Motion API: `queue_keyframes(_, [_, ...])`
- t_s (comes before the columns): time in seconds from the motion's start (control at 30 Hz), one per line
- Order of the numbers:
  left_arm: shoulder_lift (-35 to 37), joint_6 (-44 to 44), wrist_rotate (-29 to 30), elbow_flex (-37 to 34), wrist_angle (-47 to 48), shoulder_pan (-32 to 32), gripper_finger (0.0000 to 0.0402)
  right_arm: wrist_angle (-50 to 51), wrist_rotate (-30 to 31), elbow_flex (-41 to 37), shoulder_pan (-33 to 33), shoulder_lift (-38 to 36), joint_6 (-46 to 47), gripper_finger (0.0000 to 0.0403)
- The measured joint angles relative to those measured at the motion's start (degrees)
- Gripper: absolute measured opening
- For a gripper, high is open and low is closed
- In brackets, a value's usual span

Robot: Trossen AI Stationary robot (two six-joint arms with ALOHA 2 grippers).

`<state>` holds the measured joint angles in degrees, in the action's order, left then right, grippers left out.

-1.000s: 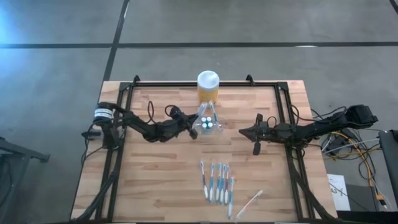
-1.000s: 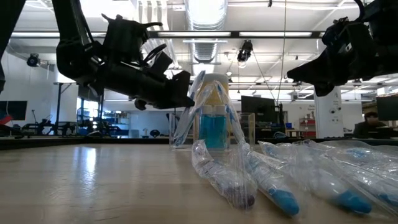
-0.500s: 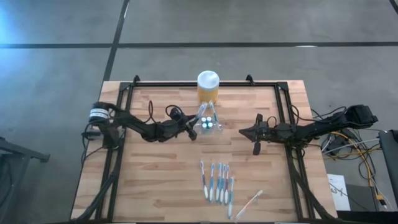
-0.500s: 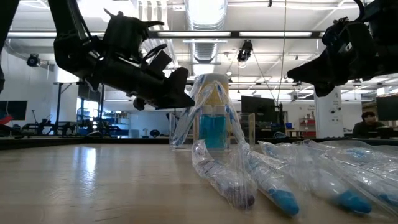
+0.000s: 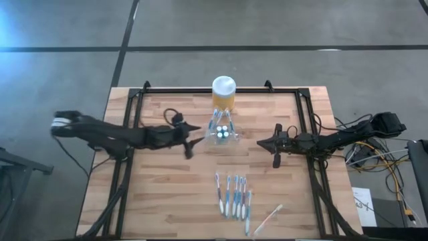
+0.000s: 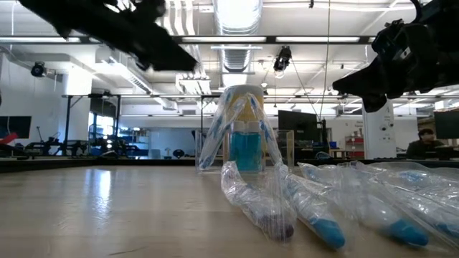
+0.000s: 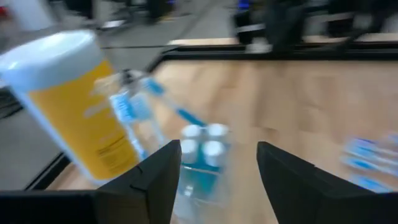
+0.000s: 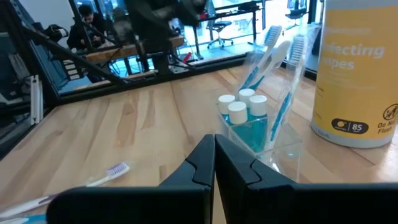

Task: Pick & Place toothbrushing station
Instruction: Put the blue toothbrush into the right of the transparent organizer

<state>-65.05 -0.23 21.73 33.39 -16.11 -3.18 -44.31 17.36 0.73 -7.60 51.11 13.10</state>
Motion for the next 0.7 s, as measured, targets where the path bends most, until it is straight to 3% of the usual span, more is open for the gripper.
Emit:
queue_keyframes(0.17, [16.6,1.5,-11.1,-0.7,16.8,-2.3,0.0181,0.0,-0.8,0.0,-0.5,0.0,0.3,0.0008])
queue_keyframes(0.3, [26.7,1.4,-19.0,-4.4,21.3,-3.4,0.0098,0.0,-1.0,0.0,-2.0,0.0,0.3,0.0008])
queue_keyframes(0.43, [34.6,1.7,-21.2,-9.7,20.5,-3.8,0.0013,-1.1,-1.0,0.0,-2.3,0.0,0.0,0.0008])
queue_keyframes(0.7, [45.7,0.2,-19.6,-21.5,14.3,-2.9,0.0004,-2.5,-1.0,0.0,-2.3,0.0,0.3,0.0008])
